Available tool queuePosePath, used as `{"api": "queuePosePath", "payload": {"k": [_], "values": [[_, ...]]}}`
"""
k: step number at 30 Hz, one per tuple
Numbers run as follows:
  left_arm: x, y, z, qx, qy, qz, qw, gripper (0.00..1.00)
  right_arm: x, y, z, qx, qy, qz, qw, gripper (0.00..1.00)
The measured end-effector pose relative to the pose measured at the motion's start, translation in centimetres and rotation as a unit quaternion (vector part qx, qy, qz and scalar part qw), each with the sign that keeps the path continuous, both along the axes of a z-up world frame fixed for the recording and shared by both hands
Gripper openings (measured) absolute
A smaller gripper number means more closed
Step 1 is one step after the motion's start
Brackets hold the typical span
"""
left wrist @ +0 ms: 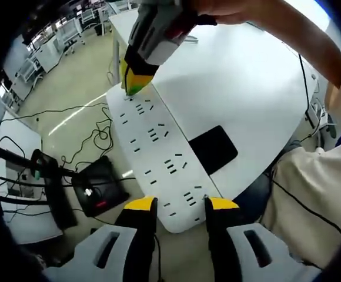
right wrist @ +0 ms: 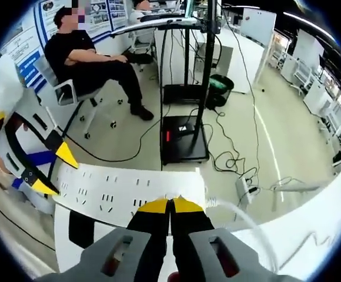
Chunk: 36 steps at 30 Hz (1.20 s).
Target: Pick up the power strip scattered on the table, fix it on the side mounting bracket of the table, and press the switch
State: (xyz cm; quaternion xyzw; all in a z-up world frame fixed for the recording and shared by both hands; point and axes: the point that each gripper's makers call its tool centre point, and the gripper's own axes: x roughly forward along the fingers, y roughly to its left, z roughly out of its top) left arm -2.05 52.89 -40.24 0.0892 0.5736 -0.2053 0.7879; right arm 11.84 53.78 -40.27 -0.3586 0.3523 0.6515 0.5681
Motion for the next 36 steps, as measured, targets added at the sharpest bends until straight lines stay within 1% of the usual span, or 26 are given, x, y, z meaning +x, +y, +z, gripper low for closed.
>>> {"api": "queuePosePath", "payload": {"k": [6, 8, 11, 16, 18, 25, 31, 35, 36], "values": [[-0.24, -0.07, 0.01, 0.001, 0.002, -0.002, 1.0000, 0.37, 0.19, 0.45, -0.17, -0.016, 0.003, -0.002, 0.9999, 0.00], [-0.30, -0.11, 0.00, 0.001, 0.003, -0.002, 1.0000, 0.37, 0.39, 0.66, -0.21, -0.020, 0.000, 0.000, 0.9998, 0.00], [-0.29, -0.08, 0.01, 0.000, 0.005, -0.002, 1.0000, 0.37, 0.52, 0.33, -0.27, -0.026, -0.002, 0.000, 0.9997, 0.00], [-0.38, -0.17, -0.02, 0.002, 0.008, -0.003, 1.0000, 0.37, 0.51, 0.17, -0.28, -0.027, 0.004, -0.003, 0.9996, 0.00], [-0.42, -0.21, -0.03, 0.002, 0.009, -0.004, 0.9999, 0.37, 0.22, 0.02, -0.28, -0.028, 0.001, -0.003, 0.9996, 0.00], [-0.61, -0.35, -0.04, 0.001, 0.009, -0.001, 1.0000, 0.37, 0.21, 0.12, -0.30, -0.036, -0.013, 0.003, 0.9993, 0.00], [-0.26, -0.21, -0.11, 0.000, 0.009, -0.001, 1.0000, 0.37, 0.26, 0.17, -0.36, -0.046, -0.005, -0.004, 0.9989, 0.00], [-0.27, -0.21, -0.10, -0.001, 0.010, -0.001, 0.9999, 0.37, 0.34, 0.29, -0.37, -0.049, -0.013, 0.003, 0.9987, 0.00], [-0.28, -0.21, -0.09, -0.001, 0.009, -0.002, 1.0000, 0.37, -0.02, 0.18, -0.40, -0.050, -0.015, 0.004, 0.9986, 0.00]]}}
